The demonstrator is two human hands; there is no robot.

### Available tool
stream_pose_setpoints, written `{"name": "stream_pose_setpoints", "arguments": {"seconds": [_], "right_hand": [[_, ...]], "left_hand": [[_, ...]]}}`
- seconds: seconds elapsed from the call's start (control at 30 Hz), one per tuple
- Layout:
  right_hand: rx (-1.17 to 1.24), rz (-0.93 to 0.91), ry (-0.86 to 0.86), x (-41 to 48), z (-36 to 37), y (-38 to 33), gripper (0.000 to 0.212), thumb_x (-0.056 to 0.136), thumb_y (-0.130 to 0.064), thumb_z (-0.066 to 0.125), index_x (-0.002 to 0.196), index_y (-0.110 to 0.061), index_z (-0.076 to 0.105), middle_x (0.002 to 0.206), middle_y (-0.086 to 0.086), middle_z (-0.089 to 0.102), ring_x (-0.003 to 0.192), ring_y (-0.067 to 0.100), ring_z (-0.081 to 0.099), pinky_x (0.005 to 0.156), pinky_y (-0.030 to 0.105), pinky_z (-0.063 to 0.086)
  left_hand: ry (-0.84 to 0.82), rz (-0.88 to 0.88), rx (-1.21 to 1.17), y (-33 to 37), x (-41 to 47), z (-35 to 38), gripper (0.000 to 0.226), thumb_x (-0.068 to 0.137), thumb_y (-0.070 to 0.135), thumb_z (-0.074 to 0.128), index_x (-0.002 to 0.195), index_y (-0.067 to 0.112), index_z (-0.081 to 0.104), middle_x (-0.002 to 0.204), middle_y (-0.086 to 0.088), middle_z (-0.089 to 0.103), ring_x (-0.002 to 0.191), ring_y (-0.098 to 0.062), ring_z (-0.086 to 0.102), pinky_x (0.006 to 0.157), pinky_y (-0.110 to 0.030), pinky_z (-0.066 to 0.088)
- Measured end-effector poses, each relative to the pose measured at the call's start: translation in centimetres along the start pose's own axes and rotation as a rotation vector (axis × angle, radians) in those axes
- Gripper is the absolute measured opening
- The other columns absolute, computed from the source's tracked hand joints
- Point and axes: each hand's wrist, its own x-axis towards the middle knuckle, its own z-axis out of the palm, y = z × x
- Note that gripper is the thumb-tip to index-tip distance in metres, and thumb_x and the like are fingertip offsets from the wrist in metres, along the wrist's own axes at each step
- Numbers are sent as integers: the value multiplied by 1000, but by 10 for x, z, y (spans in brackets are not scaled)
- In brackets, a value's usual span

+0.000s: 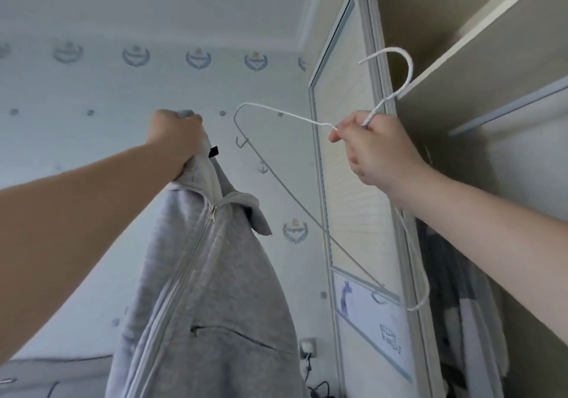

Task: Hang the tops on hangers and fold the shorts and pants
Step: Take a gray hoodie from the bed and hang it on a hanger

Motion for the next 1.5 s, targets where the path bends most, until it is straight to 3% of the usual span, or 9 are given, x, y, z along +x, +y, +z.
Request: {"name": "stream_pose_setpoints", "arguments": {"seconds": [0.23, 0.33, 0.43, 0.6, 0.73, 0.87, 1.2, 1.33, 1.5], "right_hand": [[292, 16, -255, -37, 101, -37, 27, 99, -11, 47, 76, -10, 61, 45, -3, 32, 36, 11, 26, 39, 15, 21], [367, 23, -381, -66, 149, -54, 27, 98, -10, 47, 77, -10, 63, 50, 3, 32, 38, 12, 26, 37, 16, 22], [460, 48, -464, -105, 196, -78, 27, 99, -9, 48, 77, -10, 64, 51, 4, 30, 39, 11, 25, 36, 15, 24], [556, 40, -569, -187, 267, -122, 28, 101, -12, 50, 79, -16, 66, 47, 1, 29, 44, 17, 22, 44, 26, 20], [604, 14, -667, -268, 312, -153, 22, 104, -17, 50, 92, -20, 68, 40, -11, 28, 35, 7, 21, 38, 15, 20], [648, 86, -649, -340, 349, -178, 20, 103, -13, 52, 91, -19, 67, 38, -11, 28, 35, 4, 23, 39, 15, 18], [685, 216, -910, -497, 411, -232, 29, 103, -15, 51, 77, -23, 61, 44, -8, 39, 41, 5, 34, 47, 24, 27], [726, 214, -839, -553, 415, -245, 22, 102, -28, 53, 82, -23, 64, 51, 6, 47, 44, 8, 37, 46, 20, 28], [696, 373, -1002, -618, 424, -259, 27, 100, -15, 58, 75, -24, 58, 49, -12, 51, 45, 6, 44, 48, 15, 33]], "left_hand": [[59, -57, 405, -10, 3, -162, 30, 96, 17, 54, 68, 17, 45, 66, -2, 38, 60, -20, 34, 42, -21, 33], [74, -80, 545, -14, -15, -240, 20, 93, 21, 57, 73, 15, 57, 70, -4, 48, 68, -21, 44, 56, -26, 37], [-15, -113, 712, -14, -39, -314, 21, 93, 22, 61, 74, 13, 62, 74, -4, 56, 72, -21, 51, 68, -29, 41], [-122, -130, 973, -17, -95, -423, 20, 96, 22, 60, 82, 9, 62, 75, -3, 59, 69, -17, 50, 59, -27, 38], [-223, -90, 1162, -20, -143, -495, 21, 97, 20, 57, 82, 5, 59, 78, -10, 62, 73, -19, 53, 64, -28, 42], [-354, 3, 1427, -18, -193, -548, 27, 99, 26, 50, 72, 29, 48, 74, 7, 54, 75, -22, 56, 74, -39, 49], [-585, -222, 1349, -29, -313, -619, 19, 95, 29, 55, 78, 34, 58, 77, 11, 64, 77, -14, 62, 76, -38, 52], [-512, -312, 1288, -42, -366, -635, 4, 87, 32, 67, 89, 32, 71, 80, 14, 67, 79, -11, 61, 74, -33, 52], [-366, -484, 1128, -57, -437, -640, 12, 80, 23, 73, 83, 35, 71, 74, 28, 63, 73, 5, 56, 65, -17, 41]]}}
